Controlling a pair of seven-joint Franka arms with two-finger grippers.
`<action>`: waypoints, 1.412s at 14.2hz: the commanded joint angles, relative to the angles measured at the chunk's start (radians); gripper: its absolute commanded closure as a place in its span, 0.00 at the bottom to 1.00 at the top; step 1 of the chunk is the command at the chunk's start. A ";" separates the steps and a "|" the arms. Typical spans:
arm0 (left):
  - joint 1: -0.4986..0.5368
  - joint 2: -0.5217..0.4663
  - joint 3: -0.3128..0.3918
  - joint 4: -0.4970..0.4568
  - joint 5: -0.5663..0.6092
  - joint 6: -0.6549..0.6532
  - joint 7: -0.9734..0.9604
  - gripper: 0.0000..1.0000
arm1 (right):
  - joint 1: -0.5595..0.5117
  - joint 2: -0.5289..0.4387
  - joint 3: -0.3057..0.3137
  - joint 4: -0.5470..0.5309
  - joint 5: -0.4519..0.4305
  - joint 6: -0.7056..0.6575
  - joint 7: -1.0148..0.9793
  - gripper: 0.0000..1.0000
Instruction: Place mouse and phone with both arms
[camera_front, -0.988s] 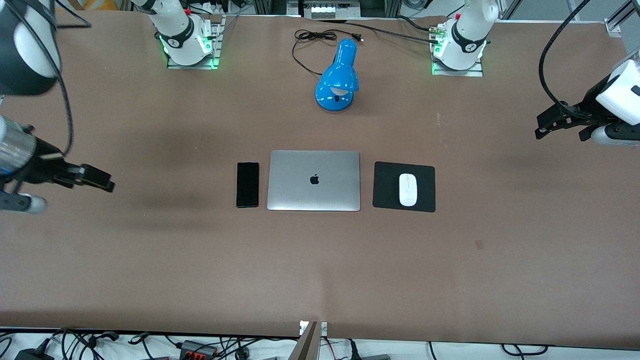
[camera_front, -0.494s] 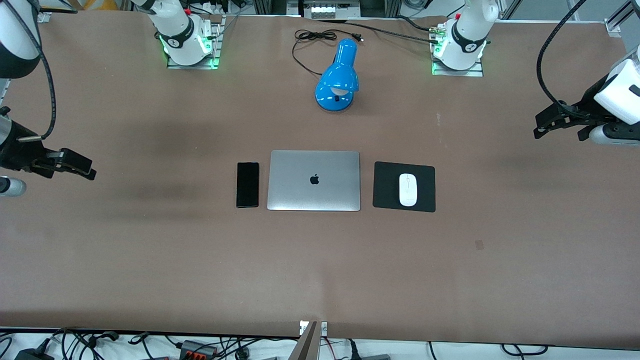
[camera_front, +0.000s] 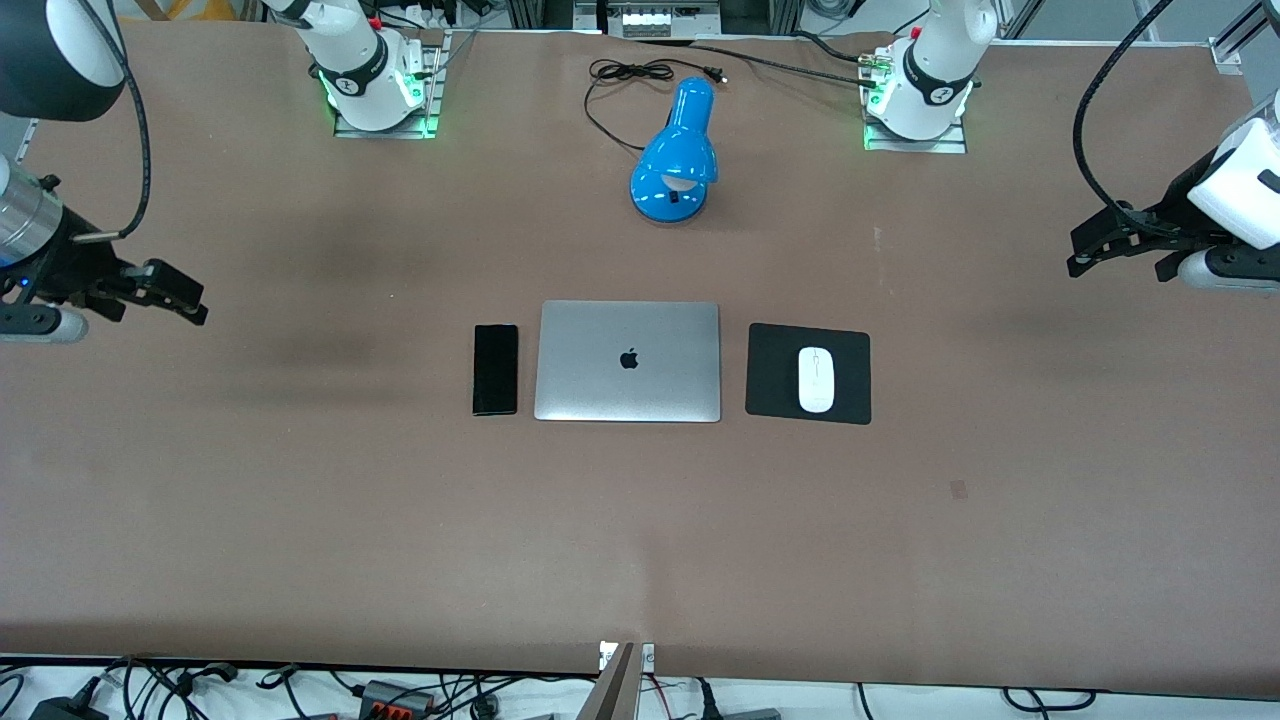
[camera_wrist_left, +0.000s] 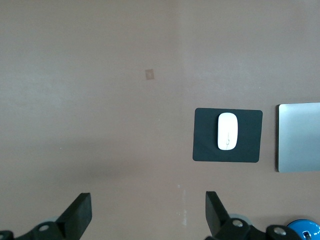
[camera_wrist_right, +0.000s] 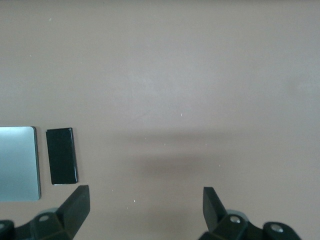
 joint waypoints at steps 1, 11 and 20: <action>0.012 0.018 -0.010 0.036 -0.009 -0.026 0.001 0.00 | -0.023 -0.078 0.009 -0.108 0.001 0.035 -0.043 0.00; 0.012 0.018 -0.008 0.036 -0.008 -0.026 0.001 0.00 | -0.029 -0.068 0.018 -0.054 -0.002 -0.060 -0.054 0.00; 0.012 0.018 -0.008 0.036 -0.009 -0.026 0.002 0.00 | -0.055 -0.054 0.000 -0.027 0.027 -0.055 -0.127 0.00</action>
